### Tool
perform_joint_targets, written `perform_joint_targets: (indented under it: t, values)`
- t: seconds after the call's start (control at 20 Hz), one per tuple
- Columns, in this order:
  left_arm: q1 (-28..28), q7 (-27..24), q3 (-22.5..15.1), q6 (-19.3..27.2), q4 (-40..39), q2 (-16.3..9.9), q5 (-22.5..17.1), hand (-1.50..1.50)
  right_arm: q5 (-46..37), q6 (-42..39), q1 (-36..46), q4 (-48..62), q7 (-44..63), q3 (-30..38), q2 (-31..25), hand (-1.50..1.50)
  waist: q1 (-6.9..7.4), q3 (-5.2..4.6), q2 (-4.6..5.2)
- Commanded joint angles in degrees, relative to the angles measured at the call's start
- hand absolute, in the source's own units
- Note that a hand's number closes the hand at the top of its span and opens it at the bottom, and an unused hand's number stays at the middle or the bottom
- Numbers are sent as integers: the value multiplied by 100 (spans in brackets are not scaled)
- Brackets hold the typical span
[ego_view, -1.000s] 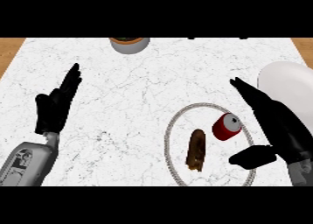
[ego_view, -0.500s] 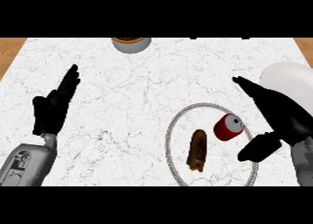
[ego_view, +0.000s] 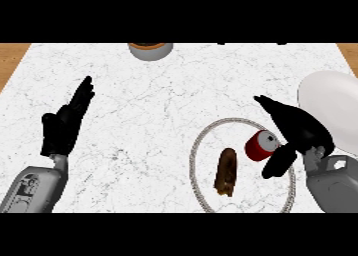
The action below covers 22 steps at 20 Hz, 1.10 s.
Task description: Pick the can from the placemat and place it in the plate
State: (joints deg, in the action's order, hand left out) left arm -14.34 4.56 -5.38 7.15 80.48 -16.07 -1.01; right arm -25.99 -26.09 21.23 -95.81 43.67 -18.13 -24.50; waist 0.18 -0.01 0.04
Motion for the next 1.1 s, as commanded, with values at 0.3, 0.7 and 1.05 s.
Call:
perform_joint_targets:
  t: [0.3,0.7,1.05]
  values:
    - [77,64,316,-317,121,110,159,0,-879,-38,-190,947,-771,91,492,-150,-1,1,-1]
    - [22,-99,446,-333,-100,326,384,0,-1273,-62,162,1750,-972,396,925,-150,1,1,-1]
    - [-81,191,503,-397,81,392,498,0,-1844,677,-24,2237,-2403,689,495,150,3,2,1]
